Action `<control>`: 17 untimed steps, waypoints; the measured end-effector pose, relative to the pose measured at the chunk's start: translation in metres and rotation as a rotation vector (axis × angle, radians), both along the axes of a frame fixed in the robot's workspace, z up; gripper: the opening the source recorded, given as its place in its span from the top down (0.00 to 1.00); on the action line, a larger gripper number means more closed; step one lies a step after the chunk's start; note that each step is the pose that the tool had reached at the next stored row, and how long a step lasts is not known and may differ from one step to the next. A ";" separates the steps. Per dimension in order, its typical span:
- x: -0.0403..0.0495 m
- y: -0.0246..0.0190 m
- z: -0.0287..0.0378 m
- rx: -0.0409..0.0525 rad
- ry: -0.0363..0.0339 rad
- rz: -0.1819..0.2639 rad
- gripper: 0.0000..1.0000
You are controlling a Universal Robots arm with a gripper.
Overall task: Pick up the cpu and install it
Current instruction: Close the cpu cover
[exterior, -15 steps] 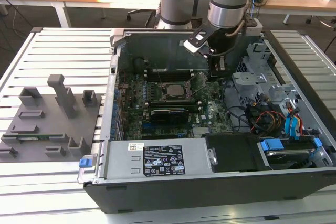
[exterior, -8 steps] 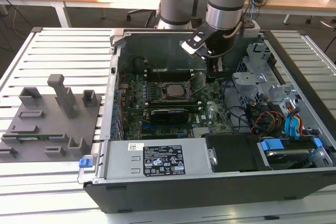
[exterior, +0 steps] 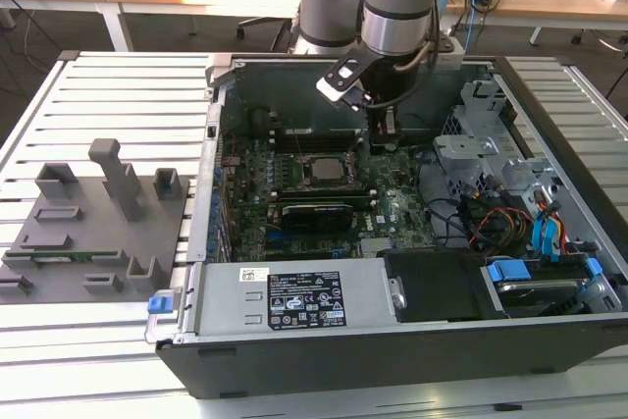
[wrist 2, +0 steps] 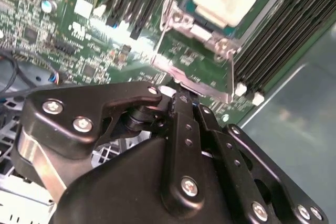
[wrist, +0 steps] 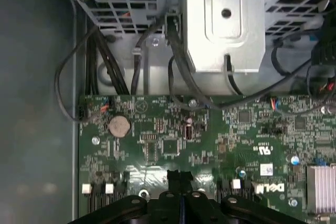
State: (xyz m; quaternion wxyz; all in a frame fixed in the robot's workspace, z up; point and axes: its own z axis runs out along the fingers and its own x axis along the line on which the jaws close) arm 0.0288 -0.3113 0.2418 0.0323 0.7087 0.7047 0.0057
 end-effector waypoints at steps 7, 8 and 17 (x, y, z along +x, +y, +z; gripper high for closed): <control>-0.0225 0.0000 -0.0001 0.0002 -0.0047 0.000 0.89; -0.0225 0.0000 -0.0001 0.0001 -0.0046 0.000 0.89; -0.0326 0.0000 -0.0025 0.0001 -0.0046 0.000 0.89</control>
